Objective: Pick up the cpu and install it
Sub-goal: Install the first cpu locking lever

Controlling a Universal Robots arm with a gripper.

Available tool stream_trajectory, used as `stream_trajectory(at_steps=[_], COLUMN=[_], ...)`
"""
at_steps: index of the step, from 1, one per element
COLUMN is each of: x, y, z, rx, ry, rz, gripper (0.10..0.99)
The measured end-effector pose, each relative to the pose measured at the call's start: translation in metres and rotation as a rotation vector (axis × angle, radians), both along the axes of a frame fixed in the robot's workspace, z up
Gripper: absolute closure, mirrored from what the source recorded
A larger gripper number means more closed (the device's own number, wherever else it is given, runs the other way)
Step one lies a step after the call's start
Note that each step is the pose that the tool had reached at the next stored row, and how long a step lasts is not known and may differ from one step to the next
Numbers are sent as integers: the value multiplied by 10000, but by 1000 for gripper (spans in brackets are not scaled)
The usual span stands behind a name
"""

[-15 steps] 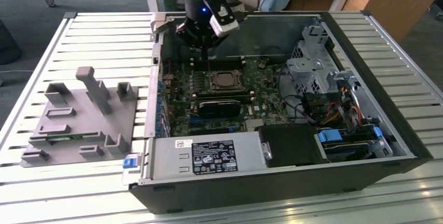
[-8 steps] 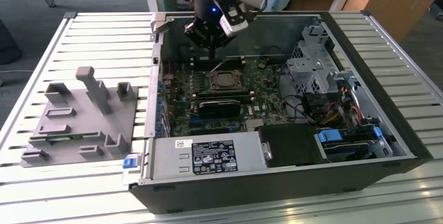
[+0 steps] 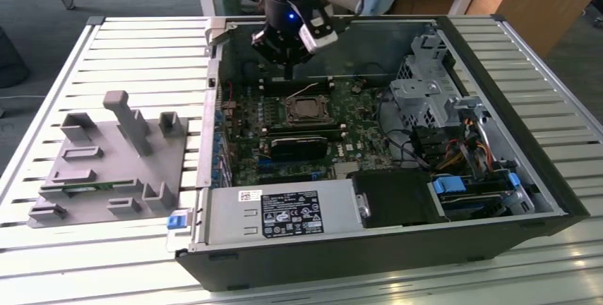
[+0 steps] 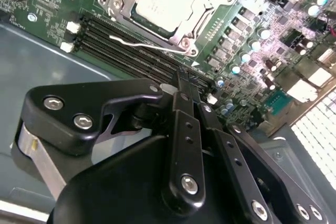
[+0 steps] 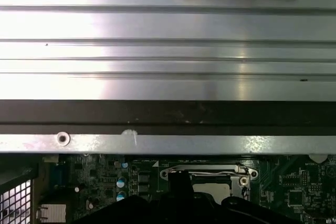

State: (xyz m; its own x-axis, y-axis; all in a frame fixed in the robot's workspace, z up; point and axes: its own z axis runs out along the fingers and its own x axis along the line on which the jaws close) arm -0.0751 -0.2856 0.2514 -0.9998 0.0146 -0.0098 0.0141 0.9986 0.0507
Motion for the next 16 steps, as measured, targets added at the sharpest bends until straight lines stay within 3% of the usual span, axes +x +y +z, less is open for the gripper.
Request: stream_trajectory(at_steps=[16], x=[162], y=[2], z=[-202], rx=[2], ry=[17], rz=[-1], gripper=[980])
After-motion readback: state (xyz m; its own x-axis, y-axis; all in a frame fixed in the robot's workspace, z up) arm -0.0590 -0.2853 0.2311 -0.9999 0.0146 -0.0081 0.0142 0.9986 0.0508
